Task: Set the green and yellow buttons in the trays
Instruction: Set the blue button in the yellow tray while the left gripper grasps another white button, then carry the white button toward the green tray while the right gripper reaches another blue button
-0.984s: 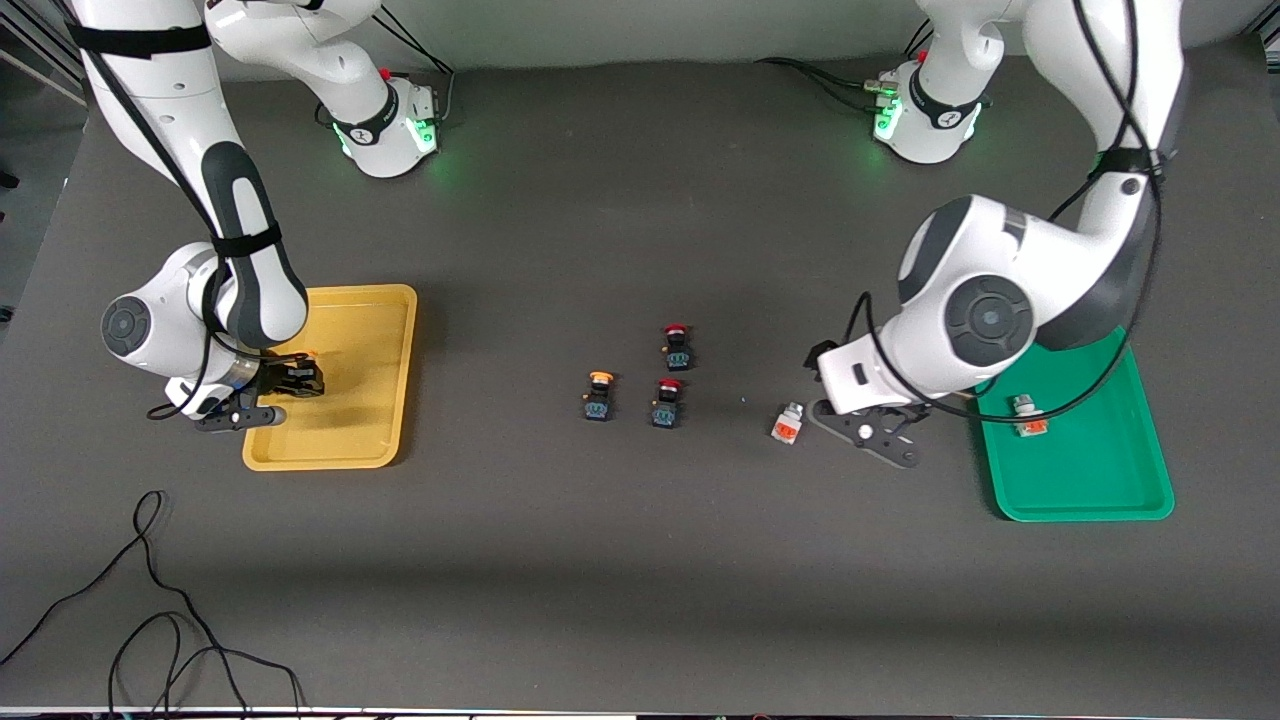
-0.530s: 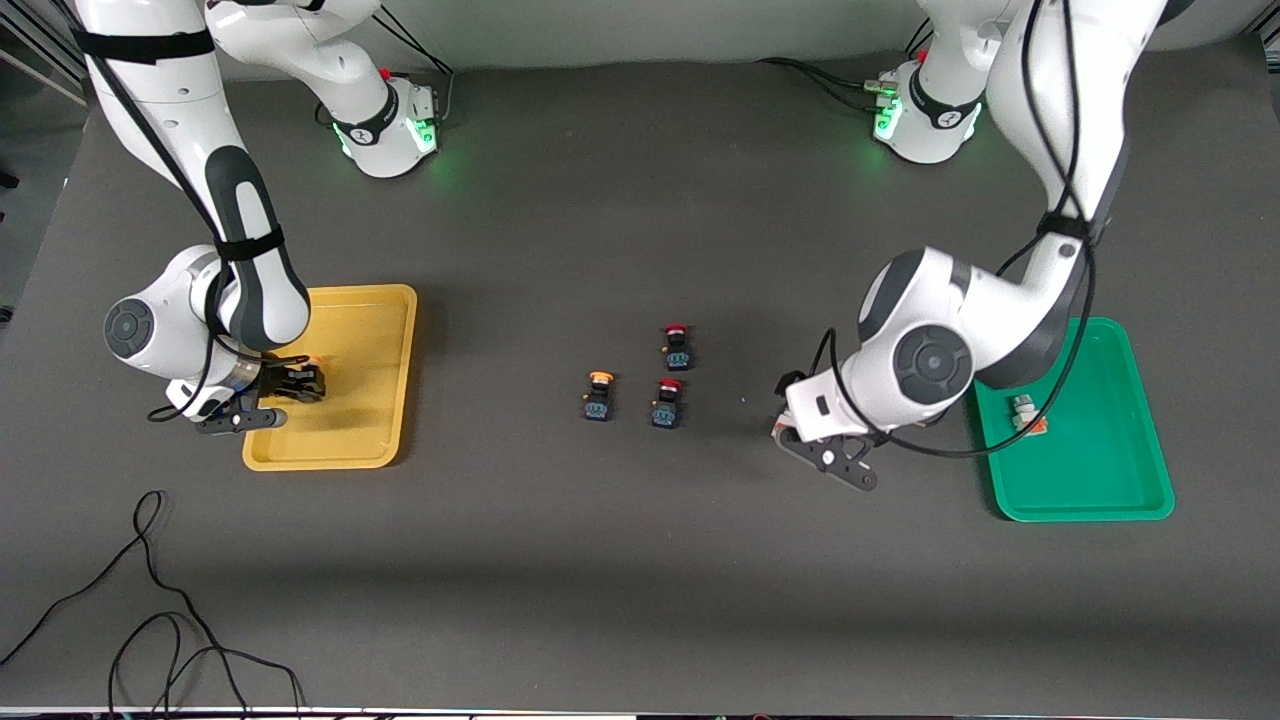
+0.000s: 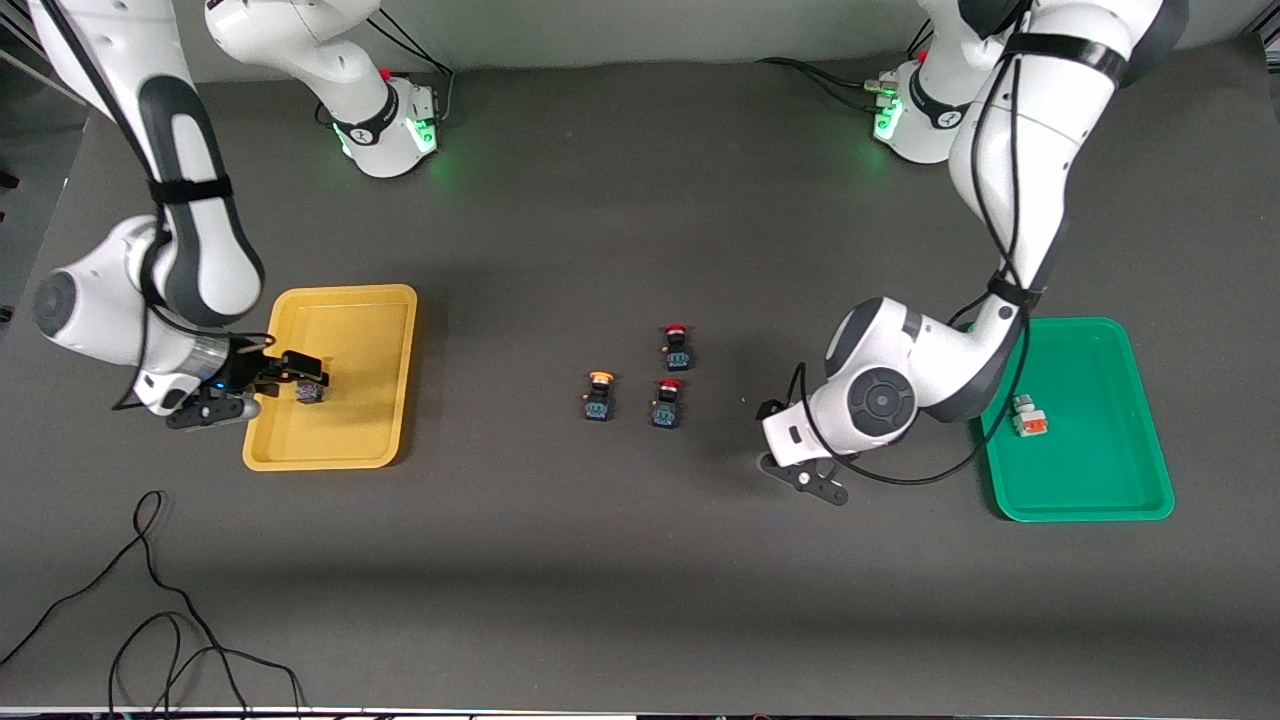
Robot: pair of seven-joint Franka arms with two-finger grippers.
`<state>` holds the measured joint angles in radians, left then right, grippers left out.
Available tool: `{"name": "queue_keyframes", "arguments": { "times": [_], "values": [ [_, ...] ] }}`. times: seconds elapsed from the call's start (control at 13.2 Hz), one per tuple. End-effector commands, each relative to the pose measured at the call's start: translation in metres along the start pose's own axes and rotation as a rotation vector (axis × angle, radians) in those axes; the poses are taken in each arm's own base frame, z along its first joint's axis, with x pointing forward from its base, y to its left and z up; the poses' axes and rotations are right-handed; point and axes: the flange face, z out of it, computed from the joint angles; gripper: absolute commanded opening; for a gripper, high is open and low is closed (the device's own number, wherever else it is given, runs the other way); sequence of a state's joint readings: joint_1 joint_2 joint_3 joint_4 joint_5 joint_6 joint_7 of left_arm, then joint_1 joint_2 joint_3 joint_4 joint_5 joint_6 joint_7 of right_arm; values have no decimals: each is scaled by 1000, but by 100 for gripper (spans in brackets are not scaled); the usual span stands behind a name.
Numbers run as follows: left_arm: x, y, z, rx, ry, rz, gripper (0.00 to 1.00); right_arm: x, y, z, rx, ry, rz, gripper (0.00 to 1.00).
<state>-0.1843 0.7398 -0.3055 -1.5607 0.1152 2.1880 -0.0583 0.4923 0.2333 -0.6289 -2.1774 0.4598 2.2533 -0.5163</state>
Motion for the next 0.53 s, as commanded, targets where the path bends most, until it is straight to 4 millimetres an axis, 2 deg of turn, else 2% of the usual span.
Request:
{"name": "queue_keyframes", "arguments": {
  "times": [0.0,0.15,0.23,0.38,0.45],
  "values": [
    [0,14,20,37,9,-18,99,10,-20,-40,17,-22,51,100],
    [-3,17,28,41,5,-29,99,25,-44,-64,15,-47,94,100],
    [-3,18,30,41,2,-29,94,34,-69,-73,4,-56,87,100],
    [-5,18,32,42,-3,-28,72,44,-106,-87,-26,-63,156,100],
    [-5,18,32,43,-4,-26,61,48,-134,-86,-33,-65,174,100]
  ]
}}
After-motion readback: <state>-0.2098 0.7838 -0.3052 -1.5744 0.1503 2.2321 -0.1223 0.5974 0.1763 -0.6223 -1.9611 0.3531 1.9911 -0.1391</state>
